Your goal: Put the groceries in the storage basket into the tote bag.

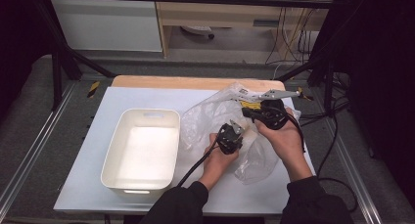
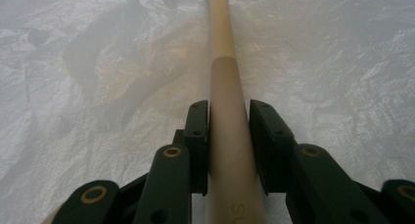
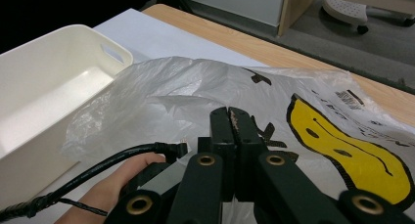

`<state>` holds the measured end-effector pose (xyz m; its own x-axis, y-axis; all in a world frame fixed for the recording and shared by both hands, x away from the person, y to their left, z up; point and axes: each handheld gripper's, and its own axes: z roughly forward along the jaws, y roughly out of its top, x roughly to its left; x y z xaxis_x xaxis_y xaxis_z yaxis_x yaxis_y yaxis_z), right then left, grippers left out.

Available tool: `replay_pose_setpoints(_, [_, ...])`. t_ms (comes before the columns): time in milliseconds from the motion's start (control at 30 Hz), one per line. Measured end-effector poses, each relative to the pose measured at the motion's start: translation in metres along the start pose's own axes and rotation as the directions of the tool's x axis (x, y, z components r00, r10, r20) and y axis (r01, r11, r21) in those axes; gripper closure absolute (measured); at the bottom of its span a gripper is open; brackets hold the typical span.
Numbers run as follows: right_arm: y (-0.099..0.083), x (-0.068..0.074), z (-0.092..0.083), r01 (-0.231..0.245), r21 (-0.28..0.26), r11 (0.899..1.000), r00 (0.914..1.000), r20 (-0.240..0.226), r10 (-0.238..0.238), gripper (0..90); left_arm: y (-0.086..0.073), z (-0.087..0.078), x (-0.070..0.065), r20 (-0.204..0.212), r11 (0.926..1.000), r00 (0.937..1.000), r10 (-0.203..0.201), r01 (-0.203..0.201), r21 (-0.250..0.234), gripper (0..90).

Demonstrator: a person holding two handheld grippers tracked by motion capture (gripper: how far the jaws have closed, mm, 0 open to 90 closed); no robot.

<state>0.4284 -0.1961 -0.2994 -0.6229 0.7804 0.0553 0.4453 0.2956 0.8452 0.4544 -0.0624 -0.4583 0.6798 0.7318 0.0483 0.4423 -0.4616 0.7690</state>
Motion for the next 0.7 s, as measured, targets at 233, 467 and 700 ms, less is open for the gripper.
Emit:
replay_pose_setpoints(233, [-0.0015, -0.0008, 0.0012, -0.004, 0.005, 1.0, 1.0, -0.002, 0.004, 90.0, 0.0034, -0.0034, 0.0006, -0.014, 0.9994, 0.9999, -0.004, 0.003, -0.035, 70.1])
replay_pose_setpoints(467, [-0.0039, -0.0032, 0.0019, -0.008, 0.01, 1.0, 1.0, -0.003, 0.008, 90.0, 0.0052, 0.0004, 0.0073, -0.027, 0.9994, 0.9995, 0.017, -0.018, -0.031, 70.3])
replay_pose_setpoints(700, [-0.005, -0.0054, 0.0011, -0.015, 0.012, 1.0, 0.9999, -0.003, 0.015, 90.0, 0.0049, 0.0058, 0.0082, -0.015, 0.9996, 0.9996, 0.025, -0.026, -0.012, 70.2])
